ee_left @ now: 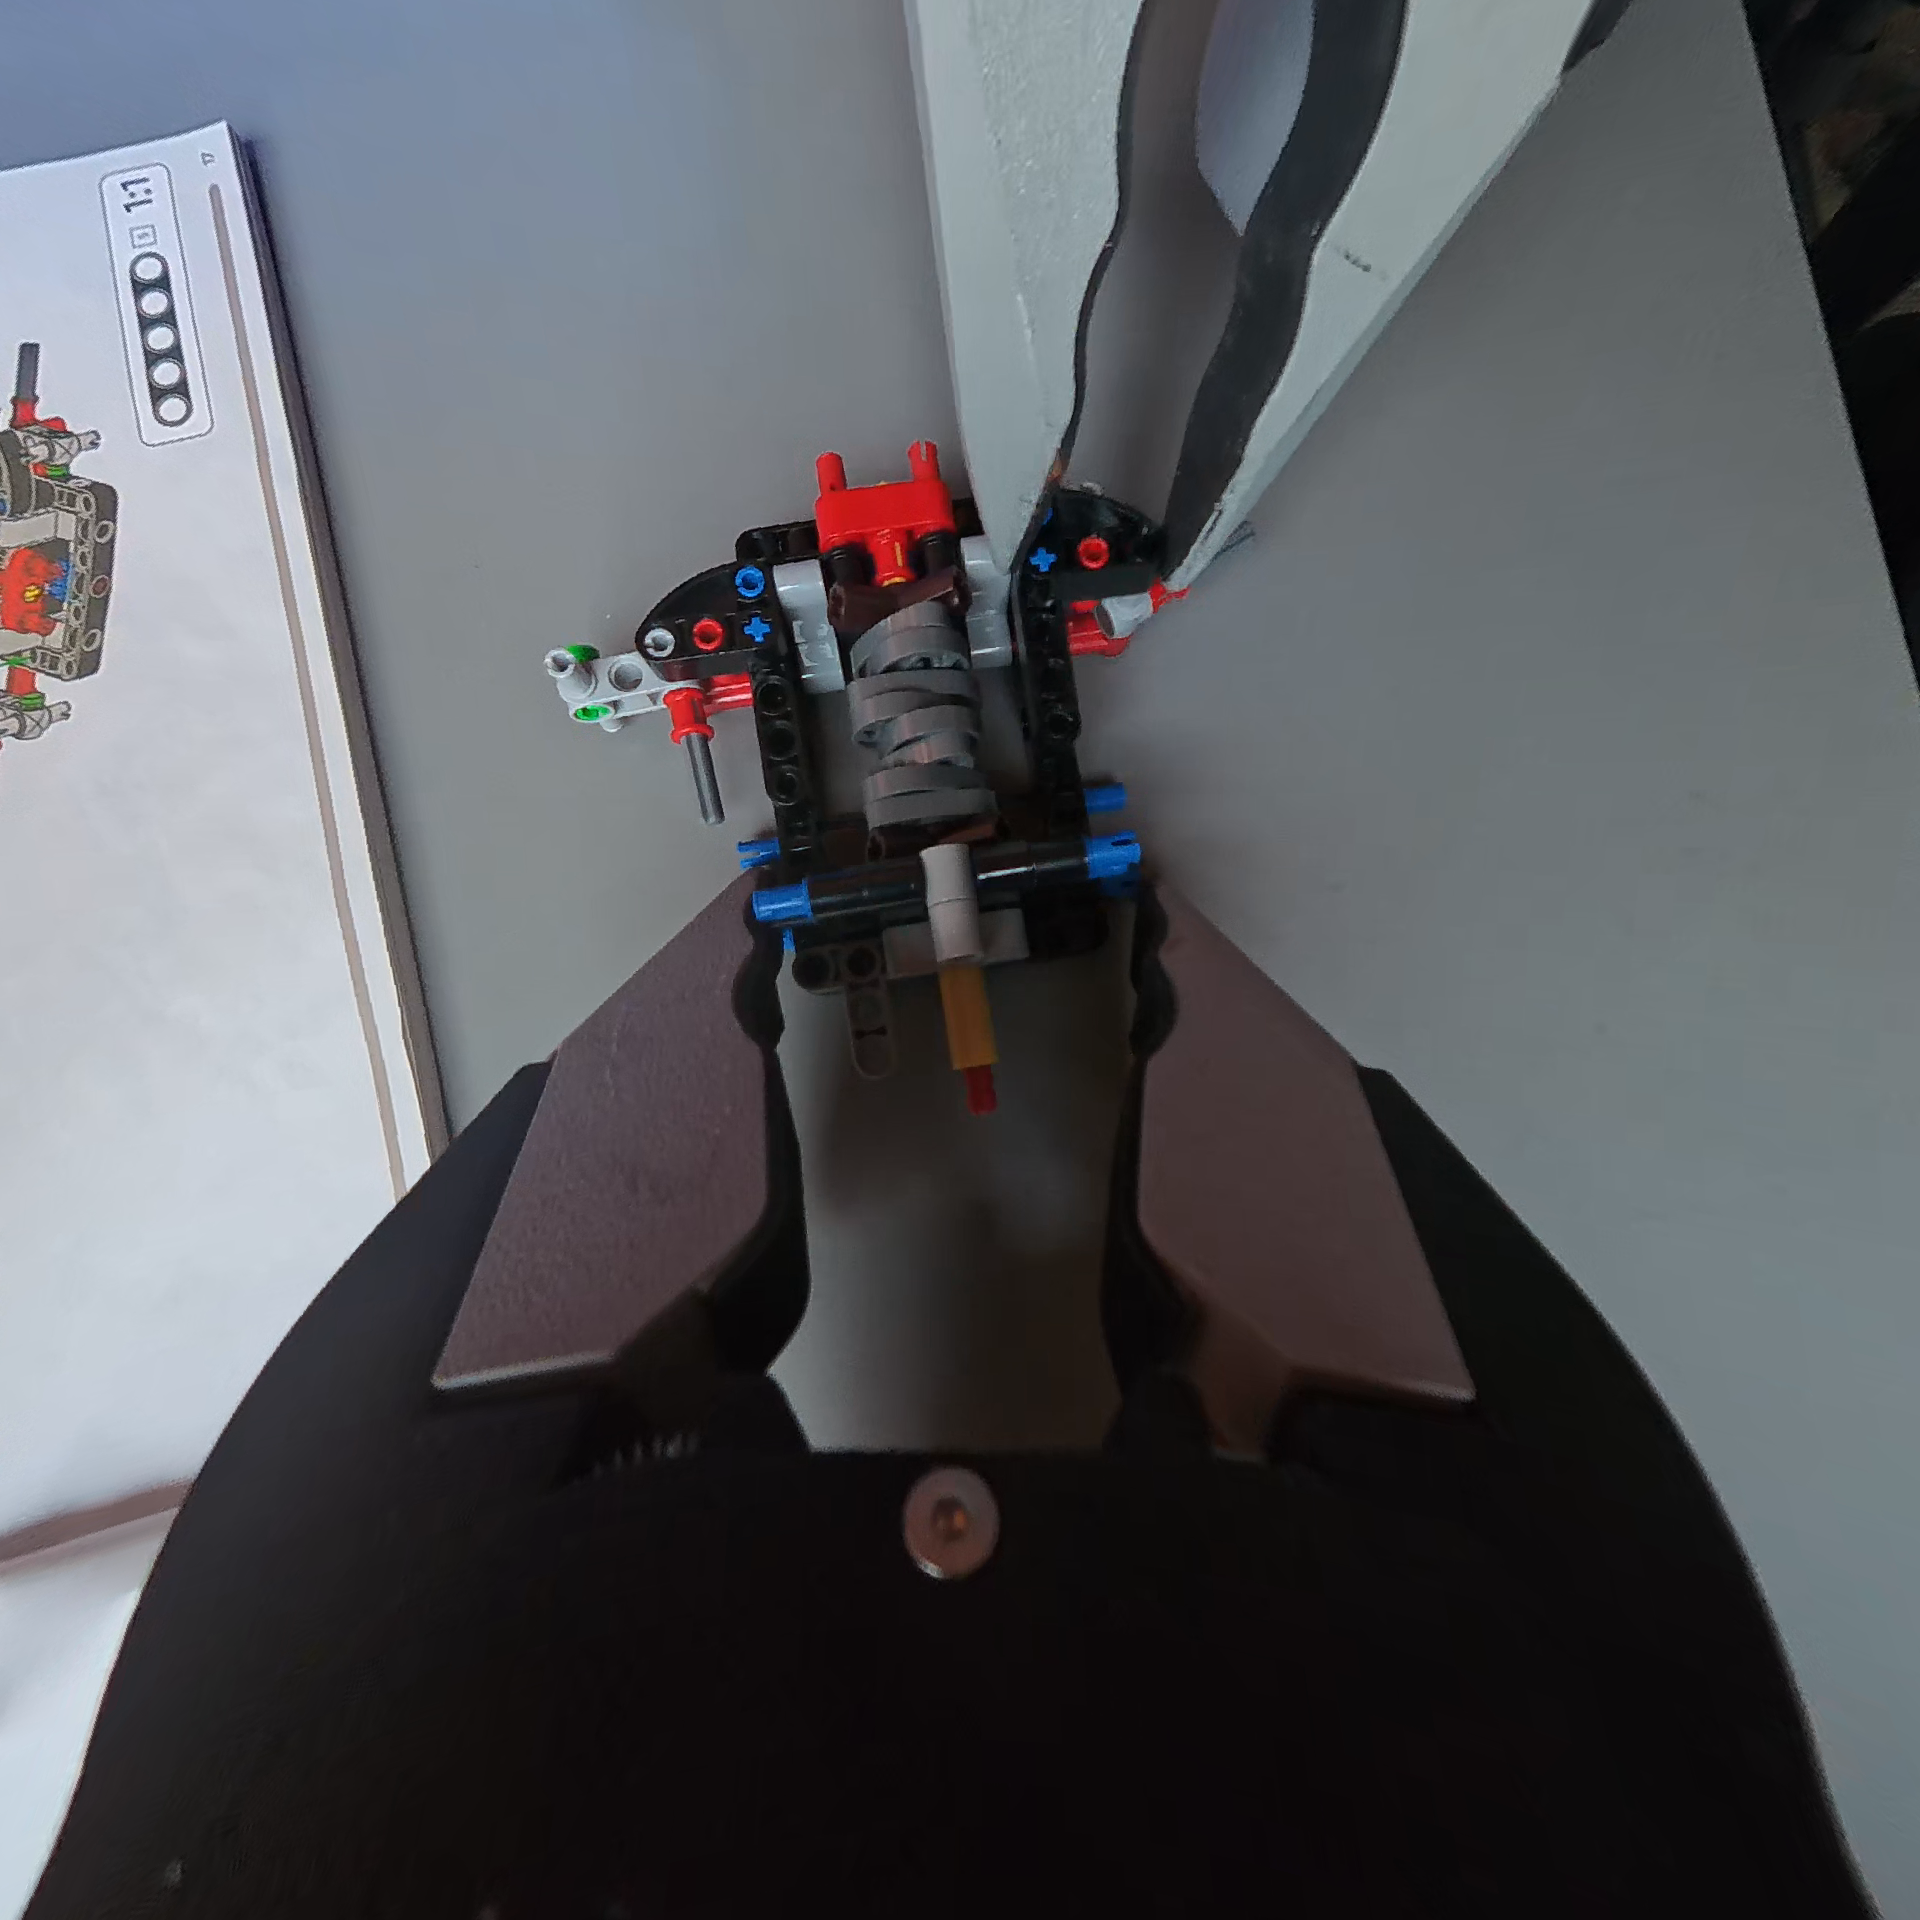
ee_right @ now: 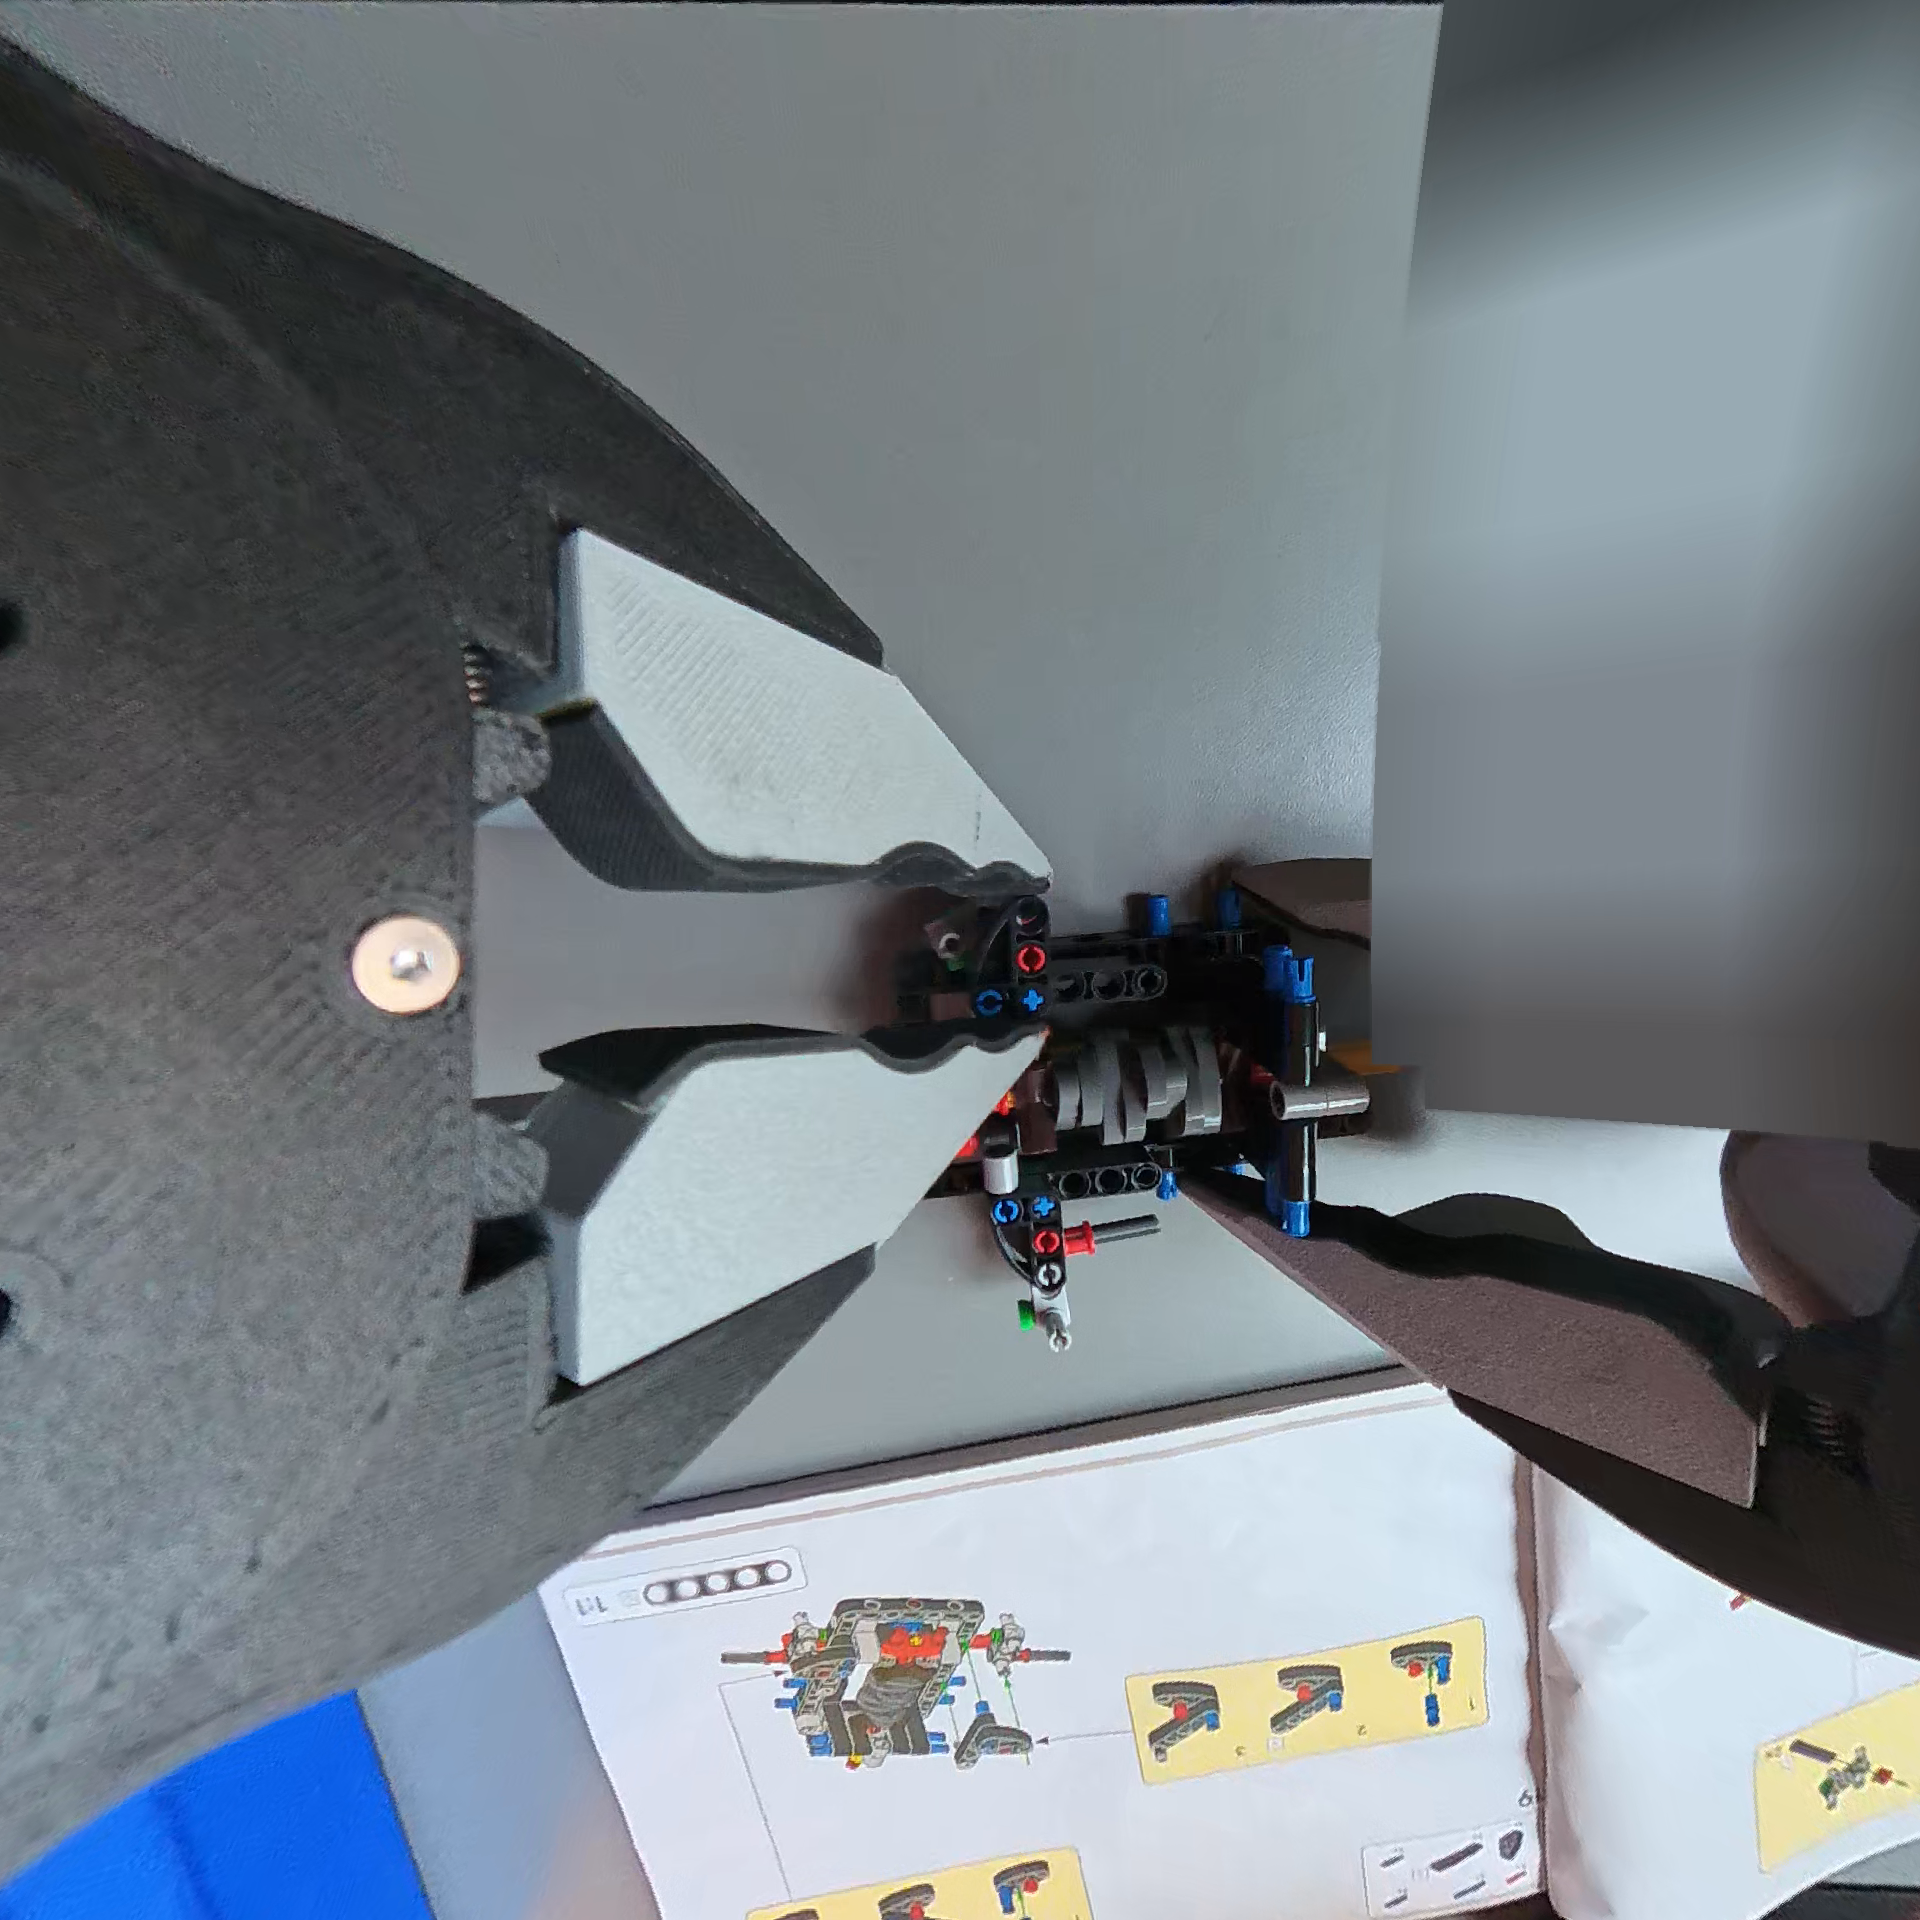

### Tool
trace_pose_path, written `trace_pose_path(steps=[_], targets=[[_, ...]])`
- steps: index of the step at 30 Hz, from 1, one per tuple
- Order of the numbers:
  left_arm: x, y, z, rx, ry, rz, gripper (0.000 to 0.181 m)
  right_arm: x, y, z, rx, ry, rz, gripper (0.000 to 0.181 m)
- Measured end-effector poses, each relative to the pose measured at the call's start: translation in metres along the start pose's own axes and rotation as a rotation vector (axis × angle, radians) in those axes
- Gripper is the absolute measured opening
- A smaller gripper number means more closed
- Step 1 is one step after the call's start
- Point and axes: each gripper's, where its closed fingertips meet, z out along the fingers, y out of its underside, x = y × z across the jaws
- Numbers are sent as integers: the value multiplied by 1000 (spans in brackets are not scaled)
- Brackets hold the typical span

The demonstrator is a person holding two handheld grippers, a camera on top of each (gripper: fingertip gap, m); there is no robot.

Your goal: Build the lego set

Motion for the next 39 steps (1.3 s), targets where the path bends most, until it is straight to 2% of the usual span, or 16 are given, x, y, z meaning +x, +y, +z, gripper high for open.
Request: trace_pose_path(steps=[5, 12, 15, 23, 29, 34, 36, 39], targets=[[0, 0, 0, 6, 0, -1, 66, 0, 0, -1, 108, 19, 36, 20], [0, 0, 0, 14, 4, 1, 65, -1, 1, 0, 19, 51, -12, 20], [-1, 0, 0, 14, 0, -3, 60, 1, 3, -1, 46, 27, -25, 20], [0, -1, 0, 13, -2, -1, 59, 2, 4, -2, 123, 10, -21, 20], [-1, -1, 0, 14, 0, -1, 58, 5, 9, -5, 111, 72, -96, 20], [0, -1, 0, 6, -7, -8, 58, 5, 10, -5, 111, 58, -65, 20], [0, -3, 2, -9, -34, -23, 70, 6, 10, -4, 119, 58, -44, 20], [0, -7, 4, -16, -97, -5, 78, 6, 10, -4, 111, 69, -40, 20]])
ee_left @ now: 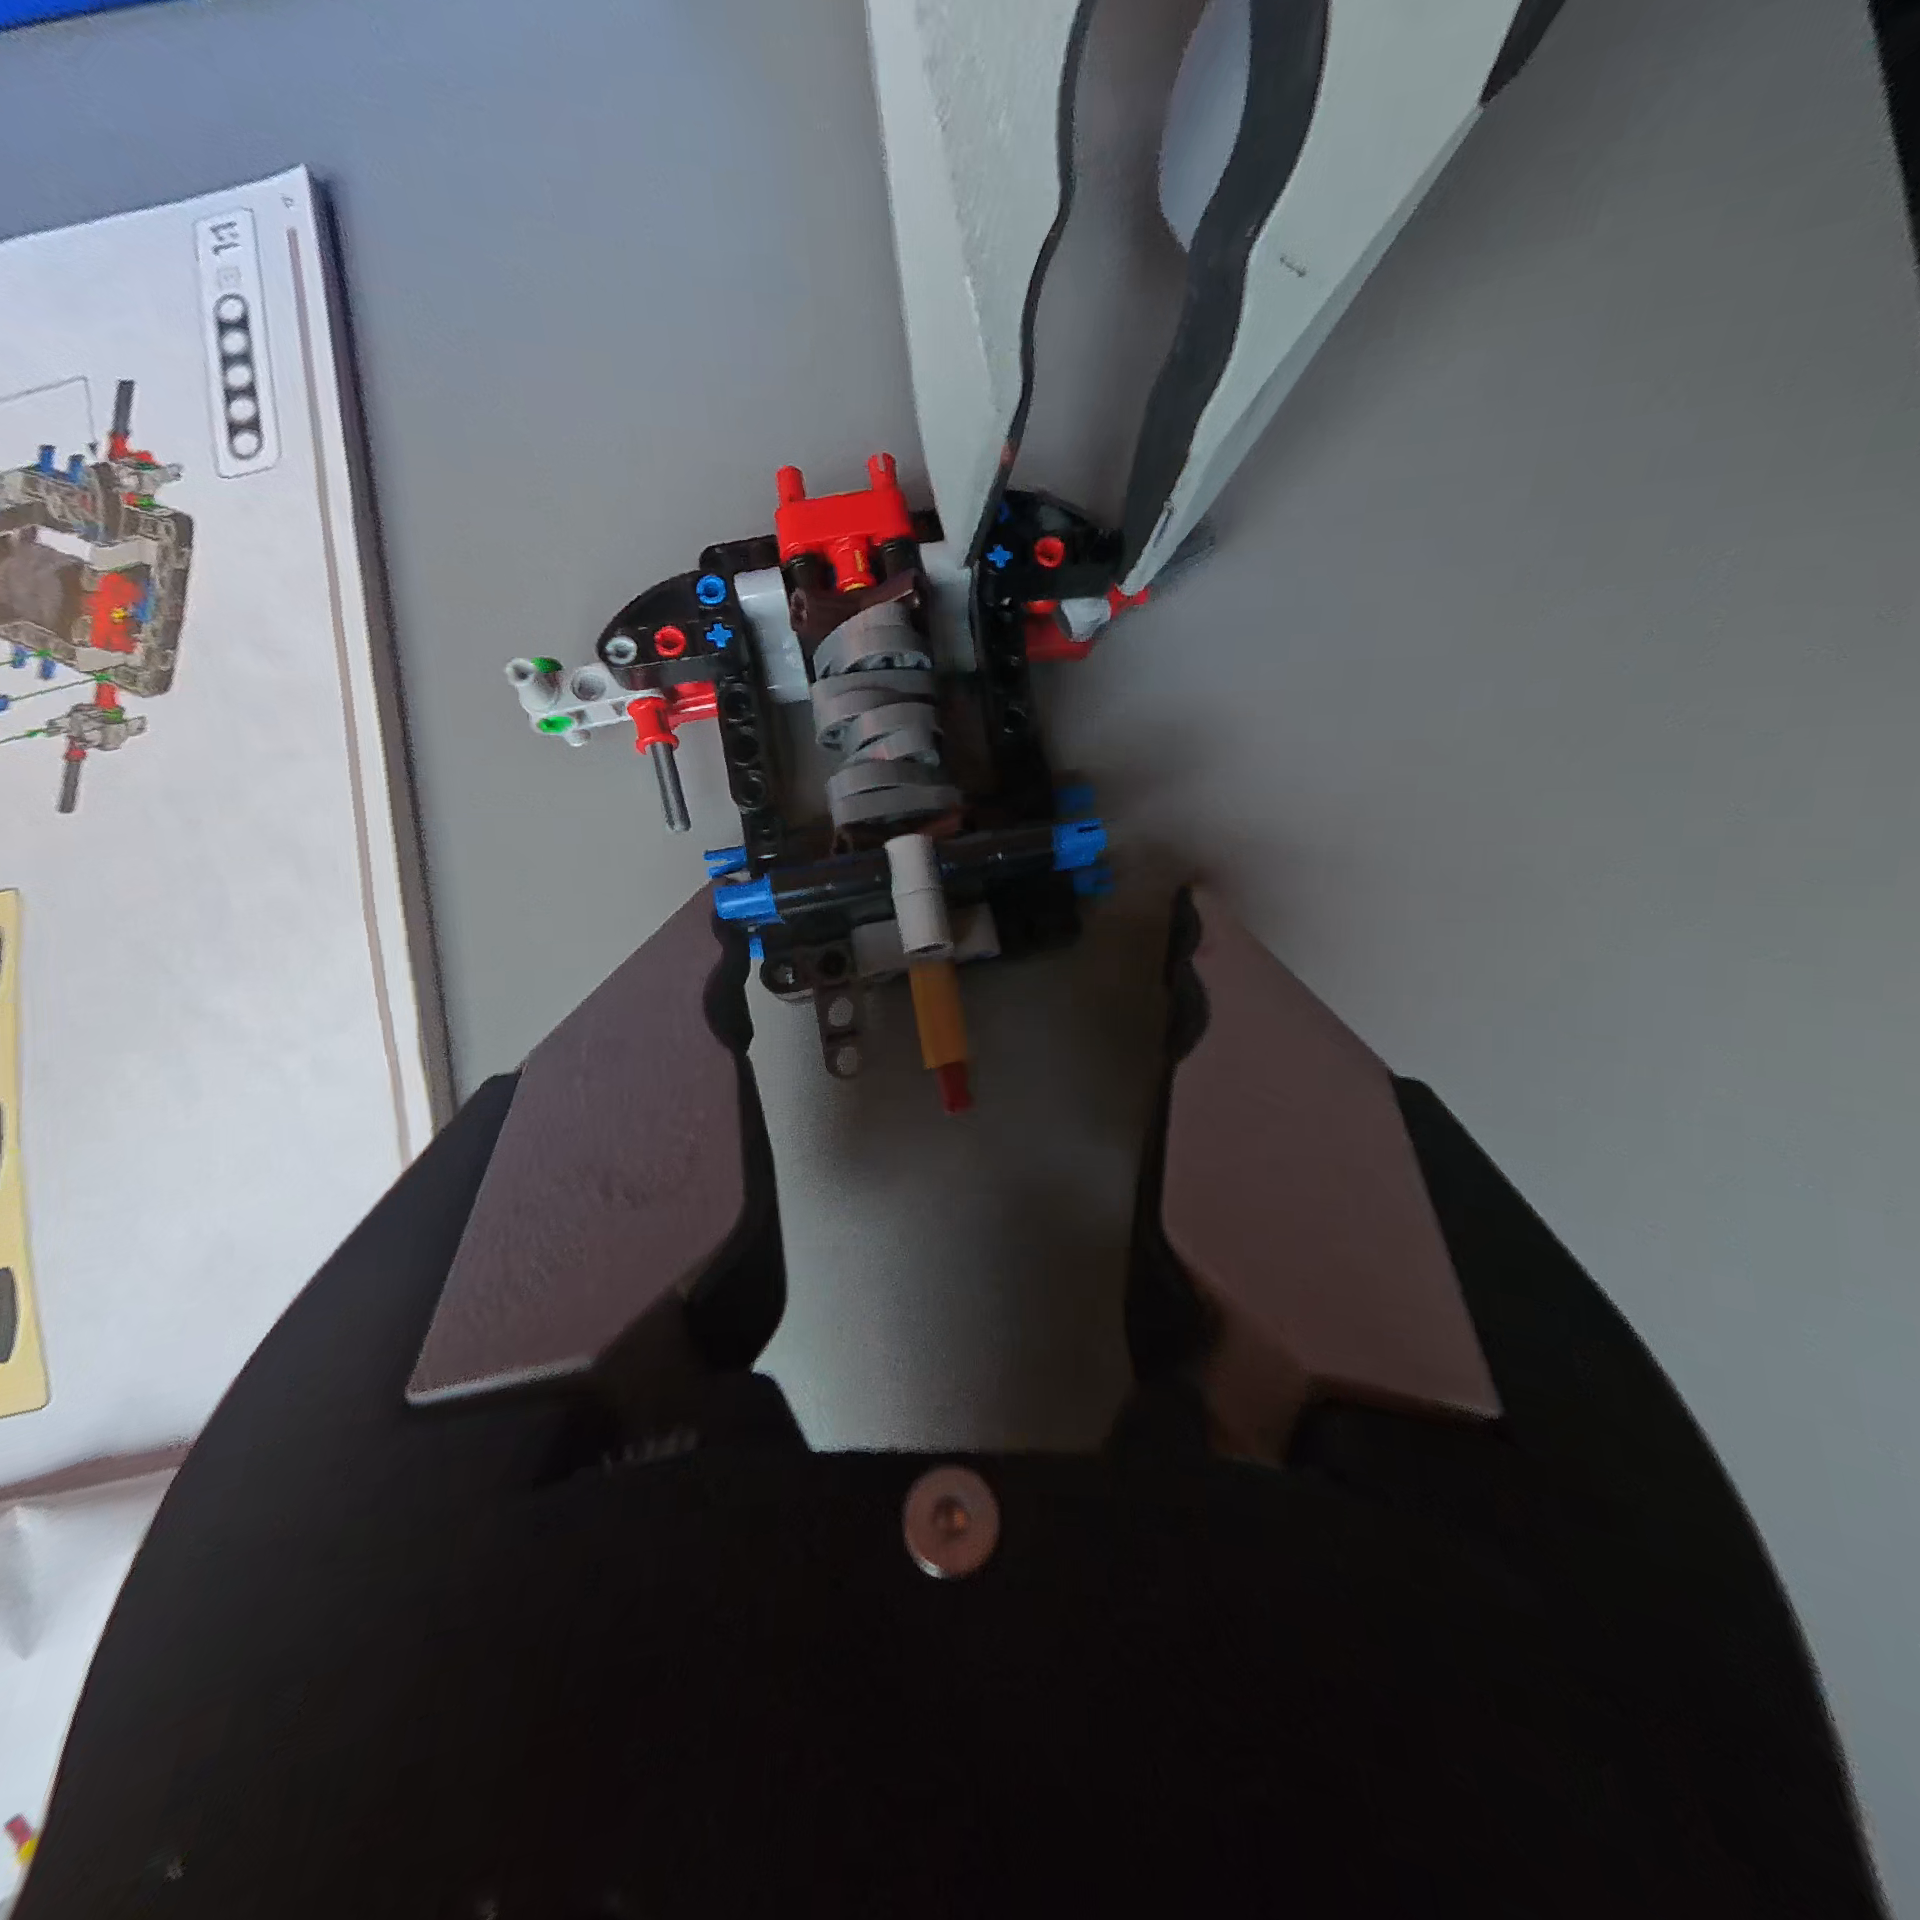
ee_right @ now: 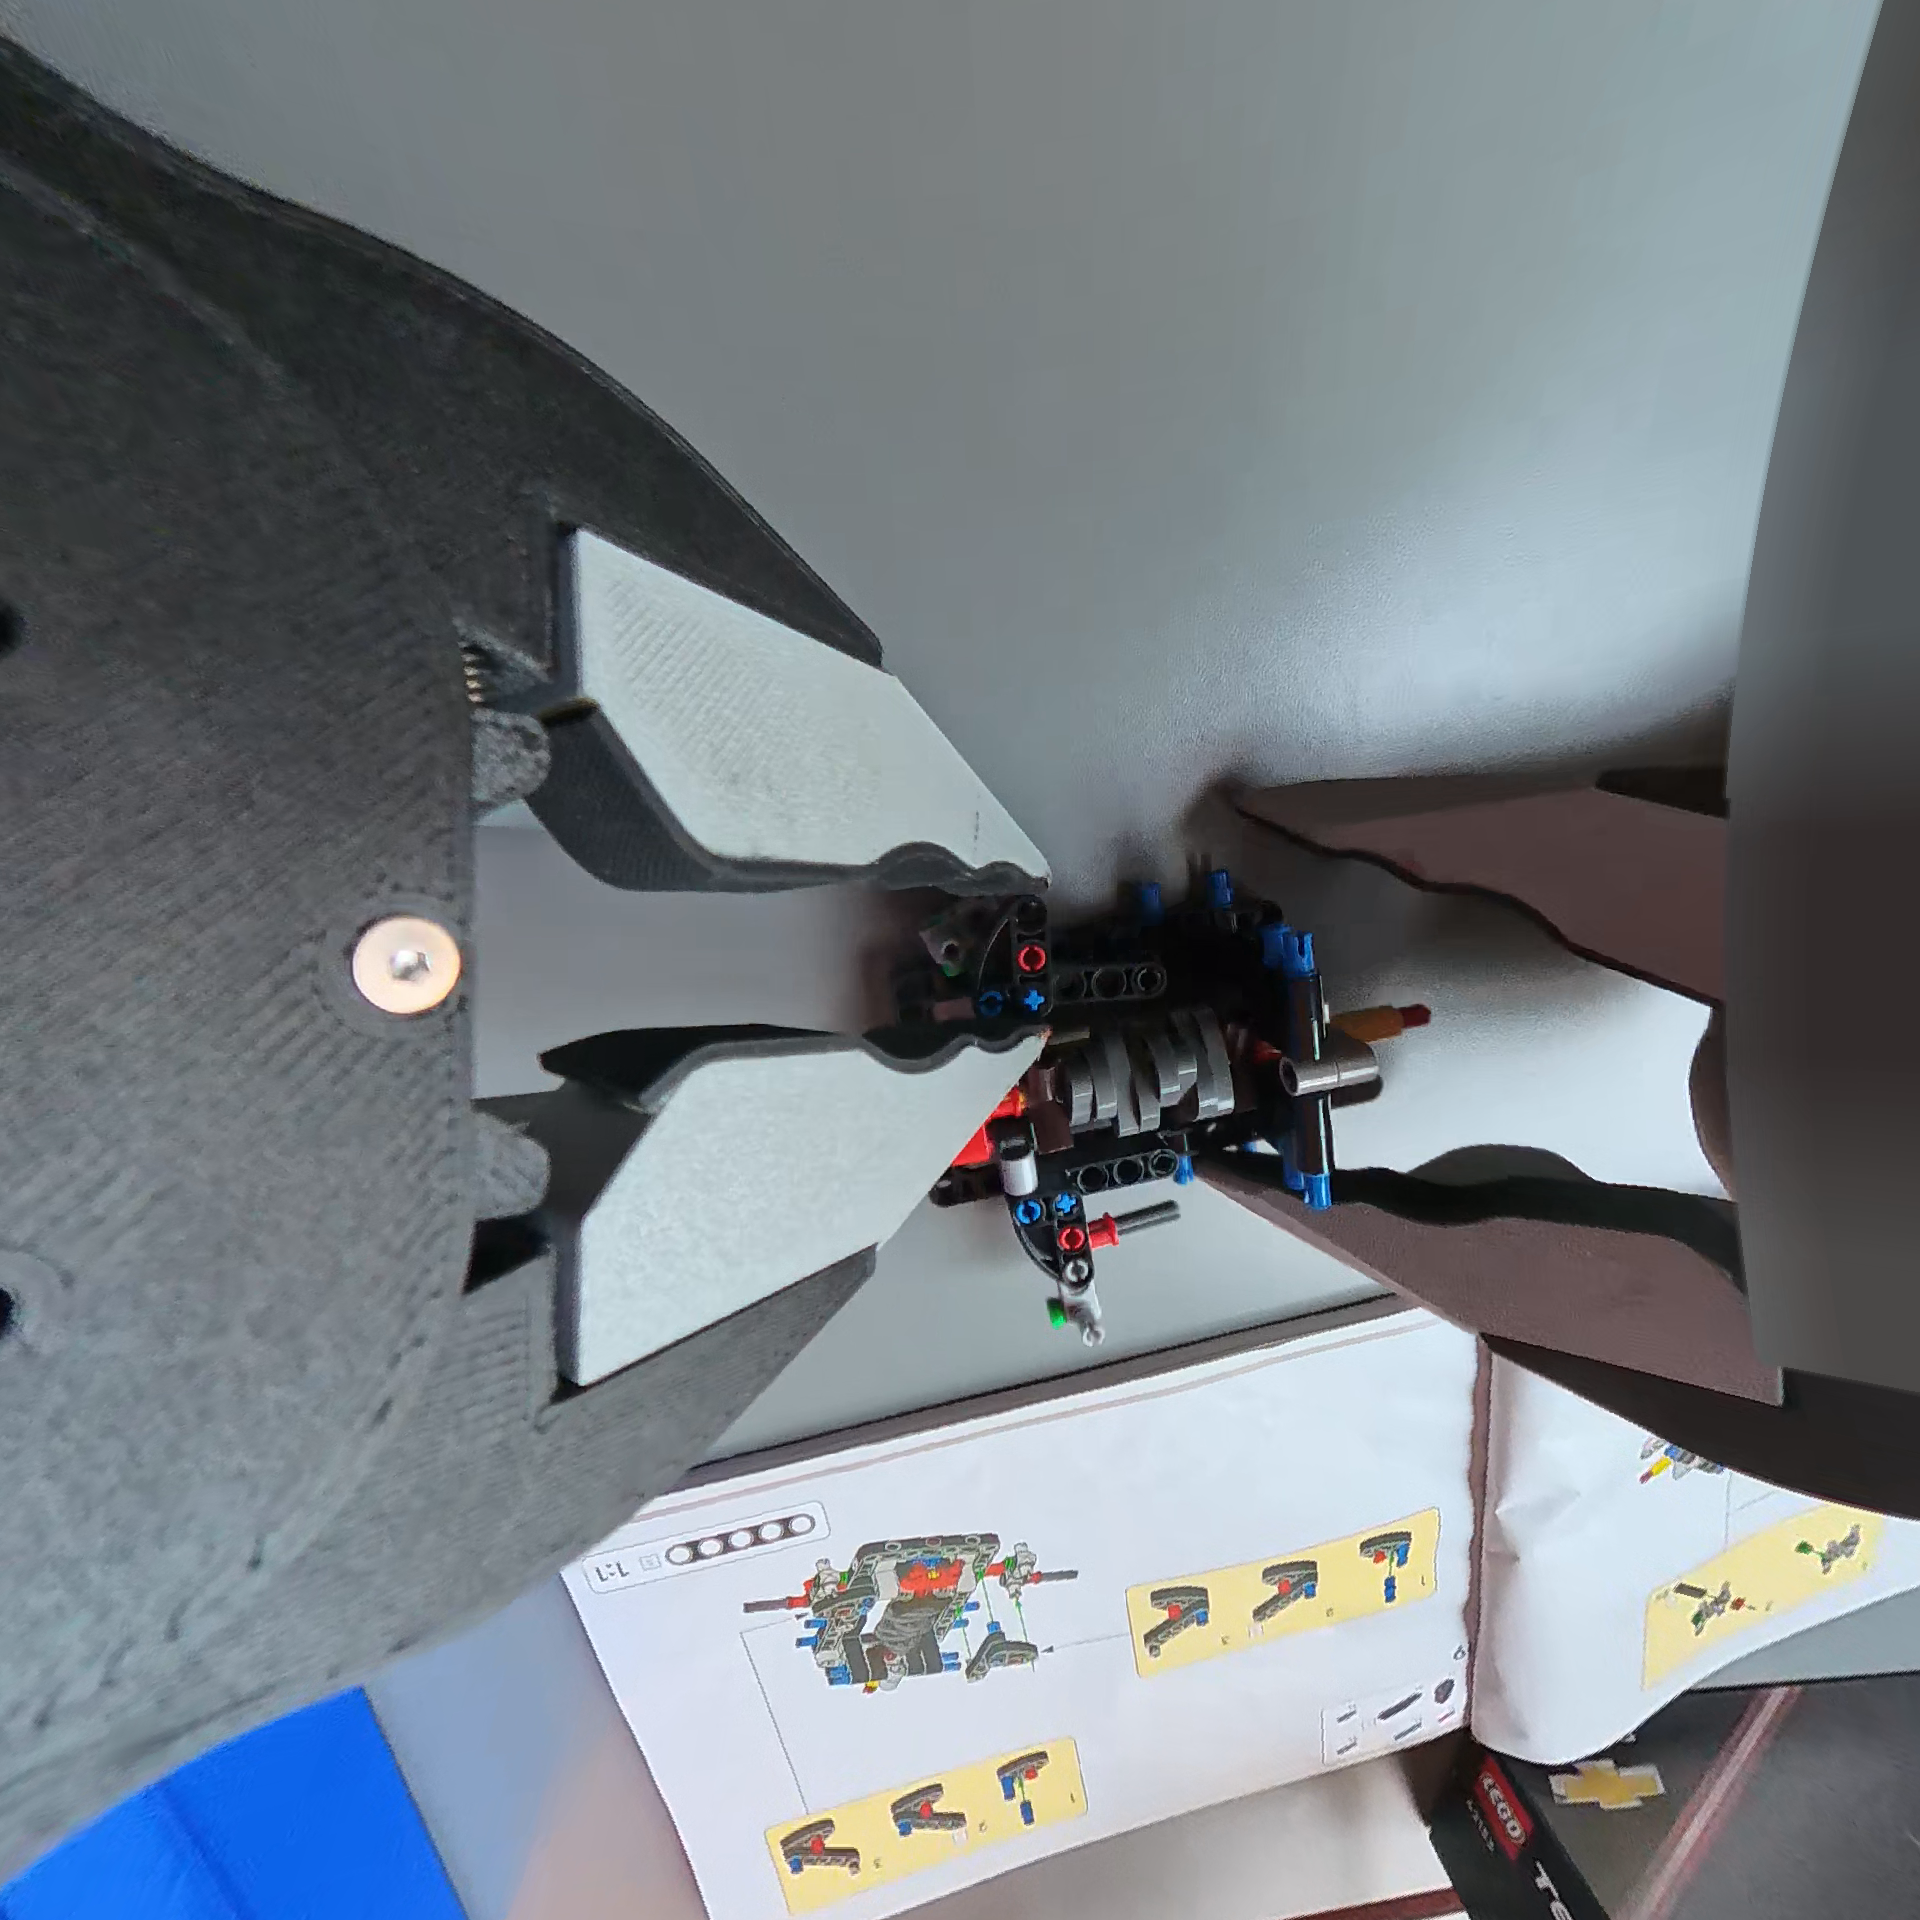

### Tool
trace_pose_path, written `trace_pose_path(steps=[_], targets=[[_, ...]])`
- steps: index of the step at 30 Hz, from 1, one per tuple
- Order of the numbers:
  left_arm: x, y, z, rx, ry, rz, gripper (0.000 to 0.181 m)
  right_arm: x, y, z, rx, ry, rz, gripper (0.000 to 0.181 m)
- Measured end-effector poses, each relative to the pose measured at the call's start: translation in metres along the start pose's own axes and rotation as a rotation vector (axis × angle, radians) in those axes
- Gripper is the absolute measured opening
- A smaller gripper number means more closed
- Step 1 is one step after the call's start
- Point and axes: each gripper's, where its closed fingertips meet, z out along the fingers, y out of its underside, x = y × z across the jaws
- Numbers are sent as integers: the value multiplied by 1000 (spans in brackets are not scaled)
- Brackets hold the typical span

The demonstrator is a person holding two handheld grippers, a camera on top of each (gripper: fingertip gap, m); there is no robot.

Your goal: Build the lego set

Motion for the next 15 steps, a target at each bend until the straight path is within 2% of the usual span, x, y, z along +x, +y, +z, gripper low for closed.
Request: trace_pose_path(steps=[4, 15], targets=[[-11, -5, 1, 9, -91, -19, 79, 0, -1, 1, 21, 6, 18, 20], [-13, -9, 8, 44, -32, -48, 68, 2, -1, 0, 33, -25, 82, 20]])
